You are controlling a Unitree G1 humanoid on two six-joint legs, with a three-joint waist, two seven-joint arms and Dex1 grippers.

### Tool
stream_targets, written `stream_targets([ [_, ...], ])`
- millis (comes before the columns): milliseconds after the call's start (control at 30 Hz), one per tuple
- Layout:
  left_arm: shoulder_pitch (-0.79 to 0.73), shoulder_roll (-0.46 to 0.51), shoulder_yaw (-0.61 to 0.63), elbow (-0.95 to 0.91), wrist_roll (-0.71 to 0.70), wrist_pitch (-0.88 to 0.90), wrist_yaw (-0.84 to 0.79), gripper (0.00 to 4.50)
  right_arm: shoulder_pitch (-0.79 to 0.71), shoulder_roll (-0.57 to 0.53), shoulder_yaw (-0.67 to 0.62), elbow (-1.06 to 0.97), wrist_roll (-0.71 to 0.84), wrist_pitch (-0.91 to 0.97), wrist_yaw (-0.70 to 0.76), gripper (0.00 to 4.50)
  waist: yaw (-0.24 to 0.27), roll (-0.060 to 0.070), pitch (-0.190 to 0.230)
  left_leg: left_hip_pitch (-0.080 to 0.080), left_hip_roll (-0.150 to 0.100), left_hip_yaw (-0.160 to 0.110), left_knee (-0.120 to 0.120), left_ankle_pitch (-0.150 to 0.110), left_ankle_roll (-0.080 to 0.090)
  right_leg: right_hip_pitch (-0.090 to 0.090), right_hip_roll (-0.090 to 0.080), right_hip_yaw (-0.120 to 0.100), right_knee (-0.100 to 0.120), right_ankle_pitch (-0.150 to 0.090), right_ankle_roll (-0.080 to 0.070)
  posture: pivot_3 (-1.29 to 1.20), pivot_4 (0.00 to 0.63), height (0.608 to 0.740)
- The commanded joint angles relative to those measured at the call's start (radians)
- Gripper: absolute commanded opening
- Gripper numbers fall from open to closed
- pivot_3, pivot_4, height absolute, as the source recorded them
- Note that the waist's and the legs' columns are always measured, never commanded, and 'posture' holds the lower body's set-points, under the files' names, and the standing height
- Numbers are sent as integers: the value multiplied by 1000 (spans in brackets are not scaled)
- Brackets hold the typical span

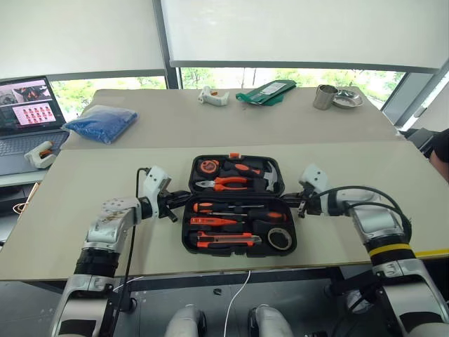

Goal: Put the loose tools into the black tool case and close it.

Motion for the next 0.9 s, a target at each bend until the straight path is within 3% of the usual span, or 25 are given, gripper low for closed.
stream_targets([
  [33,-55,107,38,-48,-50,171,-35,2557,-35,-93,-25,-112,6,137,7,1934,-3,0,0,0,0,0,0,0,0,0,0,0,0,0,0,0,150,740],
  [100,-93,150,32,-35,-69,258,-53,3152,-70,-134,16,-144,-33,293,-12,2471,-3,0,0,0,0,0,0,0,0,0,0,0,0,0,0,0,150,740],
  [200,-175,158,28,12,-80,379,-18,4315,-157,-123,5,-153,34,572,-16,3588,-3,0,0,0,0,0,0,0,0,0,0,0,0,0,0,0,150,740],
  [300,-267,103,54,66,-99,503,61,4500,-258,-91,6,-96,64,801,-51,4485,-3,0,0,0,0,0,1,0,0,0,0,0,1,0,0,0,150,740],
  [433,-341,55,7,135,-71,521,98,4500,-347,-29,5,5,72,883,-124,4485,-4,0,0,-1,-1,0,1,0,0,0,1,1,0,0,0,0,150,740],
  [733,-433,-10,-31,297,-32,448,129,4500,-443,81,-5,238,63,784,-277,4485,-7,0,0,-2,-2,1,0,0,0,-1,1,1,0,0,0,0,150,740],
  [767,-436,-14,-36,310,-28,440,129,4500,-453,90,-11,265,64,775,-291,3975,-7,0,0,-2,-2,1,0,0,0,-2,1,1,0,0,0,0,150,740],
  [800,-439,-18,-38,321,-27,435,130,4500,-462,98,-17,289,66,766,-303,3813,-7,0,0,-2,-2,1,0,0,0,-2,1,1,0,0,0,0,150,740],
  [900,-445,-31,-35,348,-29,445,133,4500,-482,112,-22,339,71,749,-320,2762,-6,0,0,-2,-2,1,0,0,0,-2,1,1,0,0,0,0,150,740],
])
